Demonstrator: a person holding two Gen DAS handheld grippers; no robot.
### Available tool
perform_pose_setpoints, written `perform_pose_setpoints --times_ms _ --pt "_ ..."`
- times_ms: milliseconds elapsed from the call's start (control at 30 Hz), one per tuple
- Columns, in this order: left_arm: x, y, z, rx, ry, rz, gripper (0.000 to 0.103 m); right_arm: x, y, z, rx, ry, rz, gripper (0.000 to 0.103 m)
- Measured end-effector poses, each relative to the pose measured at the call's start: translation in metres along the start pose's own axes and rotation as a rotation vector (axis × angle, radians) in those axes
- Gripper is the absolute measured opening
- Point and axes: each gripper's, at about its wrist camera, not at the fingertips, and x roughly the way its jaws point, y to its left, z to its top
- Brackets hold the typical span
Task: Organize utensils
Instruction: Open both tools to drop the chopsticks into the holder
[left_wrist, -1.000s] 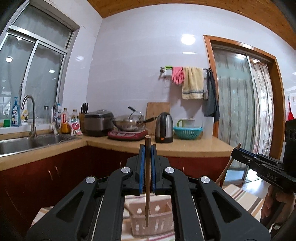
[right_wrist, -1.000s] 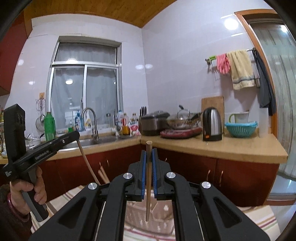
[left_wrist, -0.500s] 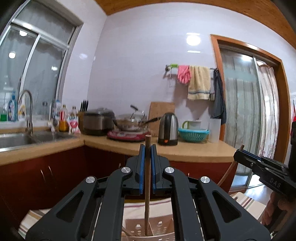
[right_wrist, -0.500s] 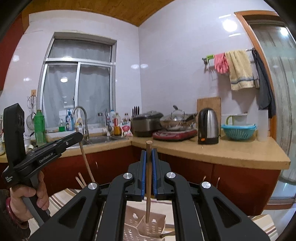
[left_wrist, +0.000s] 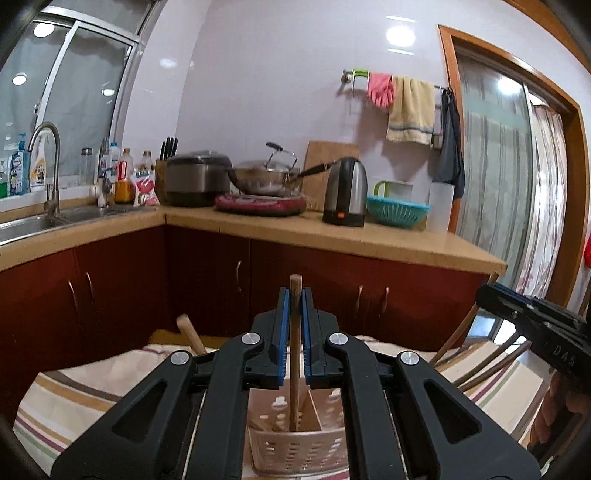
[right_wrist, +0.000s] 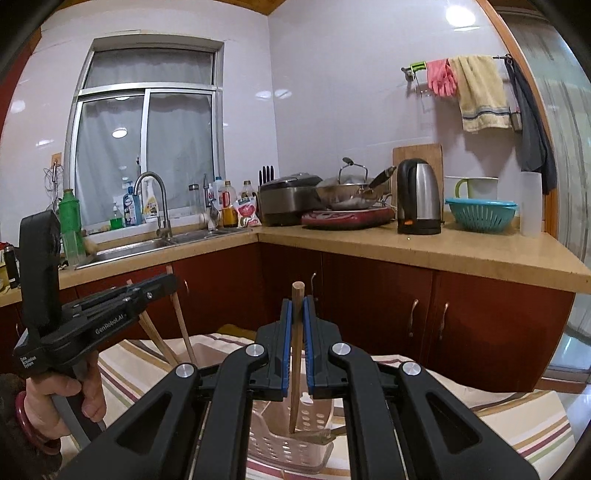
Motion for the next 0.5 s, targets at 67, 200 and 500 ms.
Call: perform_pose_setpoints --times_ms 67,200,500 --pt "0.001 0.0 -0.003 0.006 0.008 0.001 0.014 0.002 0.0 -0.001 0.002 0.009 0.002 0.007" --pt "0.0 -0.001 -0.006 0.007 0.02 0.004 0.04 0.002 0.001 -0.002 0.006 0.021 -0.003 0.012" --pt "-0.023 -0.006 -0.003 0.02 -0.002 0.011 0.074 -0.019 0.005 0.006 -0.022 -0.031 -0.038 0.054"
